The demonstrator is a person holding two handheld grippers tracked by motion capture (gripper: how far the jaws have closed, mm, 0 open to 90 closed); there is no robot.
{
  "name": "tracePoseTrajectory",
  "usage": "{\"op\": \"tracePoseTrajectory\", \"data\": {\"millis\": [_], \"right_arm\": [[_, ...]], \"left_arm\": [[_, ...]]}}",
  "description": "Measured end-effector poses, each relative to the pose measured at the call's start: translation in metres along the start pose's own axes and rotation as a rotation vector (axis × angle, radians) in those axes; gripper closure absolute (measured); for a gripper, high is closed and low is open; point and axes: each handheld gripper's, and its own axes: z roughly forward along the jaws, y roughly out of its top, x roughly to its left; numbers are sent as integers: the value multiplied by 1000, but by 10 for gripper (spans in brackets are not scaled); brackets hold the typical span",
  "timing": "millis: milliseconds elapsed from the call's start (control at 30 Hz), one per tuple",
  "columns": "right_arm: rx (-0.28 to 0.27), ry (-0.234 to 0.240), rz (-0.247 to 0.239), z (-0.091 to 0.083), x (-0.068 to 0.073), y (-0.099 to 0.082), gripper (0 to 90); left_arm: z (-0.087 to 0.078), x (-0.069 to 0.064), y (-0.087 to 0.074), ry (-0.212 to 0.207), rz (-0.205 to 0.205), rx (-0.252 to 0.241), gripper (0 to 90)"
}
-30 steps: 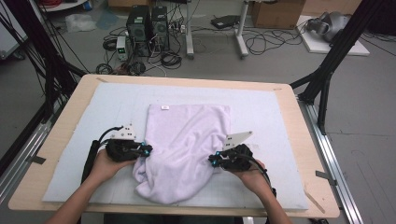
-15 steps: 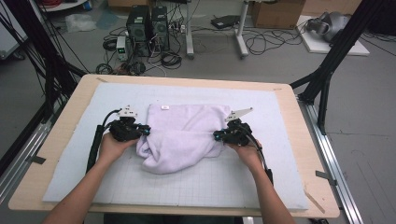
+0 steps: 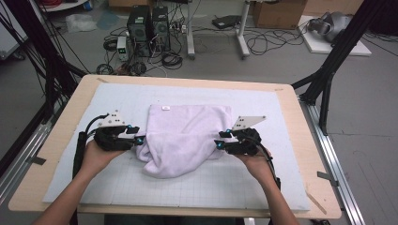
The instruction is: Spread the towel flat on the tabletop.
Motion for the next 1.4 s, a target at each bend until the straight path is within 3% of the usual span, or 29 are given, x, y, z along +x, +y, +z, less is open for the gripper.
{"op": "tracePoseTrajectory", "data": {"millis": [133,300,367,567,667,733,833,900,933,1100,1267,1400], "right_arm": [[-30,51,-24,4,18,-5,564],[10,91,-48,24,30,-21,545],[18,110,-47,31,33,-26,543],[62,123,-86,46,41,-27,548],[94,117,-106,58,43,-27,558],[105,101,-134,64,44,-26,593],[109,82,-143,67,43,-24,738],[110,104,-134,67,39,-24,856],[107,114,-129,67,38,-25,868],[71,132,-118,53,40,-22,883],[11,134,-137,26,51,-12,886],[-30,138,-148,2,61,0,887]], "left_arm": [[0,-19,-6,-52,31,-14,531],[7,-42,-14,-121,70,4,525],[11,-47,-19,-158,61,13,542],[26,-55,-36,-178,74,65,533],[35,-58,-40,-173,104,107,526],[40,-58,-40,-168,132,132,603],[43,-55,-38,-168,128,129,719],[43,-56,-37,-173,126,125,821],[42,-57,-36,-171,125,123,837],[32,-61,-32,-165,118,93,851],[7,-69,-17,-178,116,33,853],[-13,-76,-2,-193,135,19,853]]}}
